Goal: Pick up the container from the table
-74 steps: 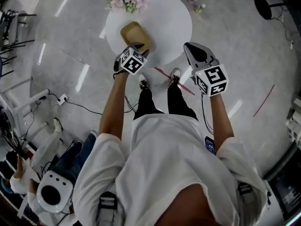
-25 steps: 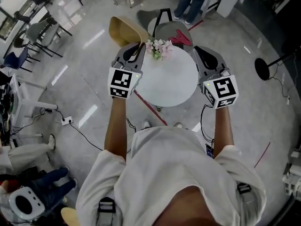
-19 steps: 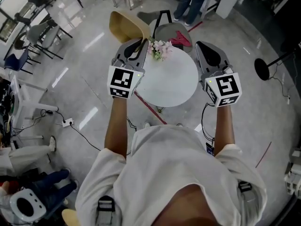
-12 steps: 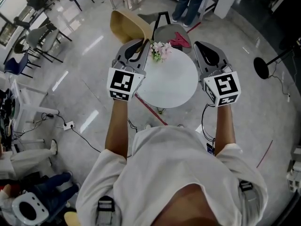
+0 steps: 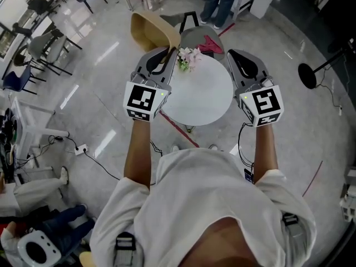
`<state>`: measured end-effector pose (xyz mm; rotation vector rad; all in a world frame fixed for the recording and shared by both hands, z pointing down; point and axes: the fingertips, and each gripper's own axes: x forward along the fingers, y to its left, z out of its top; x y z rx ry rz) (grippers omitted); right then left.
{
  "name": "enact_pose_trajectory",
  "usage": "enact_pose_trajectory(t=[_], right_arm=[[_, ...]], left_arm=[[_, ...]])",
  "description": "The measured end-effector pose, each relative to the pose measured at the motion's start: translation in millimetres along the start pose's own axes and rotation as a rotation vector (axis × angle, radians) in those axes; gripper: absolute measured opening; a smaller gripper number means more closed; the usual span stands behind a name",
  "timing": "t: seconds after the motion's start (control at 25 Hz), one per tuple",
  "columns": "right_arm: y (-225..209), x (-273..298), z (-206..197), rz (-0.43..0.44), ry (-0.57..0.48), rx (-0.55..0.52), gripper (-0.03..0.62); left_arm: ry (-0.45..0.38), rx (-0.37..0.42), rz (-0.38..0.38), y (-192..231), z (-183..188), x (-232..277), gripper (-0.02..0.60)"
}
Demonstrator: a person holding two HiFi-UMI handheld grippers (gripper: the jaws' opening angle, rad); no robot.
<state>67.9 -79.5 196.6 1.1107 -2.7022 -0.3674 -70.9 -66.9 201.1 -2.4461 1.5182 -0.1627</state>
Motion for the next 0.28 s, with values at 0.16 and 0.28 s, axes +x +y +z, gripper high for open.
enact_pose_trajectory(t=[0.16,0.28], right_arm=[[1.5,1.1,-1.3,0.002,0.009,0.005,0.012],[3.2,3.3,-2.9,0.002,0.014,0.007,0.012]], left_arm=[[0.006,-0.001,-0.025,-2.7,-3.6,0.9,0.026],[0.006,0.005,-0.038,-2.9,-6.5,1.5,0.026]])
